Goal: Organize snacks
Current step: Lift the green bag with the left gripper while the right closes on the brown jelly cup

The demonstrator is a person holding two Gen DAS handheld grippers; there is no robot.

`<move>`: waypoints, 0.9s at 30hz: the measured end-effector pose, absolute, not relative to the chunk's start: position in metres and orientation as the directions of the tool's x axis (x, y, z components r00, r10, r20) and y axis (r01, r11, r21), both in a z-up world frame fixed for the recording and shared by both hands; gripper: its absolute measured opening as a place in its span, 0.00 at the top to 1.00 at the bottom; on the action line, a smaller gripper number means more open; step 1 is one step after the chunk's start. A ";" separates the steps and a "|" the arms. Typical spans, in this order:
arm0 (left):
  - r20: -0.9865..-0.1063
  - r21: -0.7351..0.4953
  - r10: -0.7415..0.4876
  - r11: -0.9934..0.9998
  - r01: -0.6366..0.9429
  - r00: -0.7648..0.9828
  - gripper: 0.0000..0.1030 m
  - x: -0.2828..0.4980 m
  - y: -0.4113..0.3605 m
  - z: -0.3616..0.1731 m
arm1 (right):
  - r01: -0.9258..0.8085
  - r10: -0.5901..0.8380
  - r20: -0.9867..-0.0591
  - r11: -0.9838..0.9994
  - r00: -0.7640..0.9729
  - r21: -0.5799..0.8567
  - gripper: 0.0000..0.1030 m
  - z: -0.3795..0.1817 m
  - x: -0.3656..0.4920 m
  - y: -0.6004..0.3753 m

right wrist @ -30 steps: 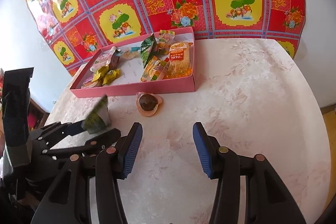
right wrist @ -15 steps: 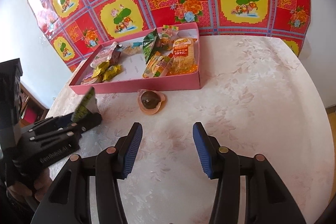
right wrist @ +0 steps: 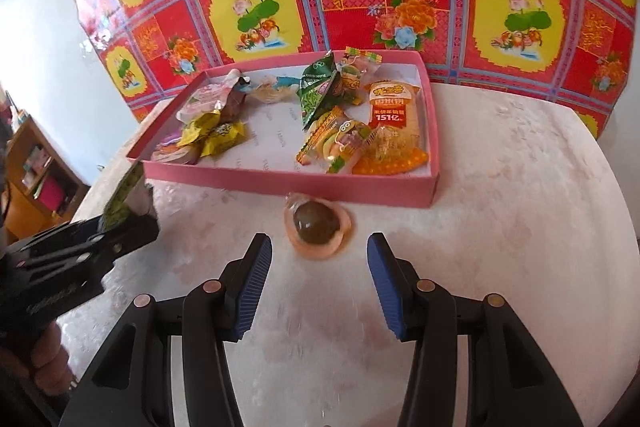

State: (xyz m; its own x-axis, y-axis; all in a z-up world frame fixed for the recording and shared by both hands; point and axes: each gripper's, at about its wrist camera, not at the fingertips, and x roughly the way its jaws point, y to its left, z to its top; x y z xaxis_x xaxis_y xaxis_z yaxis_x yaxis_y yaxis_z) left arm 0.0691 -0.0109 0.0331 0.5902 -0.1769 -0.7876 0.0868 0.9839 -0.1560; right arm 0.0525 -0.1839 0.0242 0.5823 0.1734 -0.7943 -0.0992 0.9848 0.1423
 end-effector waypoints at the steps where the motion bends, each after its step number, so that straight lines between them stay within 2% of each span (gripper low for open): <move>1: -0.789 -0.156 -0.177 0.984 0.087 0.589 0.57 0.069 -0.011 0.033 | -0.097 0.169 -0.796 0.986 0.581 0.139 0.50 0.023 0.055 -0.183; 14: -0.785 -0.174 -0.178 0.983 0.065 0.593 0.57 0.070 0.000 0.035 | -0.090 0.122 -0.798 0.992 0.590 0.084 0.50 0.020 0.073 -0.173; 20: -0.783 -0.183 -0.183 0.981 0.061 0.595 0.57 0.070 0.003 0.037 | -0.096 0.070 -0.807 0.995 0.586 0.017 0.50 0.019 0.075 -0.165; 27: -0.780 -0.187 -0.186 0.981 0.061 0.597 0.57 0.067 0.011 0.039 | -0.086 0.027 -0.811 0.996 0.584 -0.028 0.45 0.018 0.077 -0.159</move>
